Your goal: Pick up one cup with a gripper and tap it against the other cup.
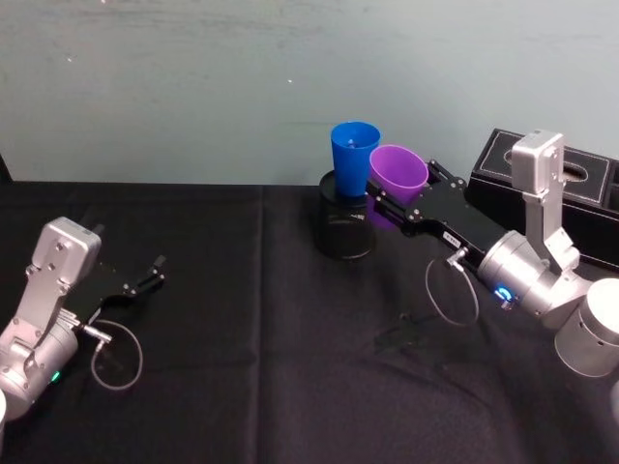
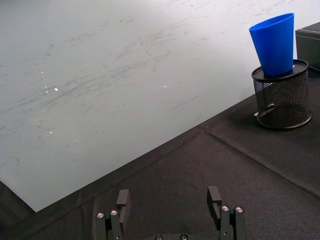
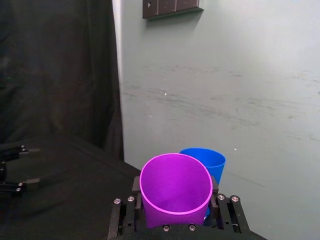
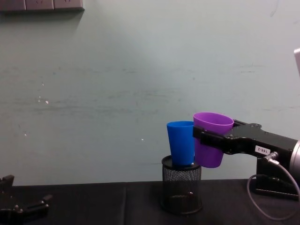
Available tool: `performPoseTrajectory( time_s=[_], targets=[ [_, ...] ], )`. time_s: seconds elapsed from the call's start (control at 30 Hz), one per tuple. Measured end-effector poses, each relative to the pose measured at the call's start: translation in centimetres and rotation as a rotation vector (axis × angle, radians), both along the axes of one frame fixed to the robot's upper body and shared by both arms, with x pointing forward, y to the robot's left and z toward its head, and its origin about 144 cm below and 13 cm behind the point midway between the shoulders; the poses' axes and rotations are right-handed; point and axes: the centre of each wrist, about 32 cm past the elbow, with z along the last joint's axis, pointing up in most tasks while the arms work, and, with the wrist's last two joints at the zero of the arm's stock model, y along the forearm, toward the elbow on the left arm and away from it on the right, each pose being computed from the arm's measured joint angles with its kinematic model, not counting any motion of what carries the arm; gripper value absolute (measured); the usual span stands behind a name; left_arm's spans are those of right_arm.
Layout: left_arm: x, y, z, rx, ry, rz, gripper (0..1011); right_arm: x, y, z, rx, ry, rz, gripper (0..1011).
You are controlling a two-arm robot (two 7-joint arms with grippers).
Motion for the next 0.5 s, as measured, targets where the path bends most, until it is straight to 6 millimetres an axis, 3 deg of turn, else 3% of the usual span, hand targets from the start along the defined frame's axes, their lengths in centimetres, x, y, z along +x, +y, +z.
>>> performPoseTrajectory(
  time_s=[0.5],
  targets=[
    [0.0,0.0,0.0,0.0,0.0,0.0,1011,-1.3,-0.4,0.5,-0.007,0.02,0.024,732]
  ],
)
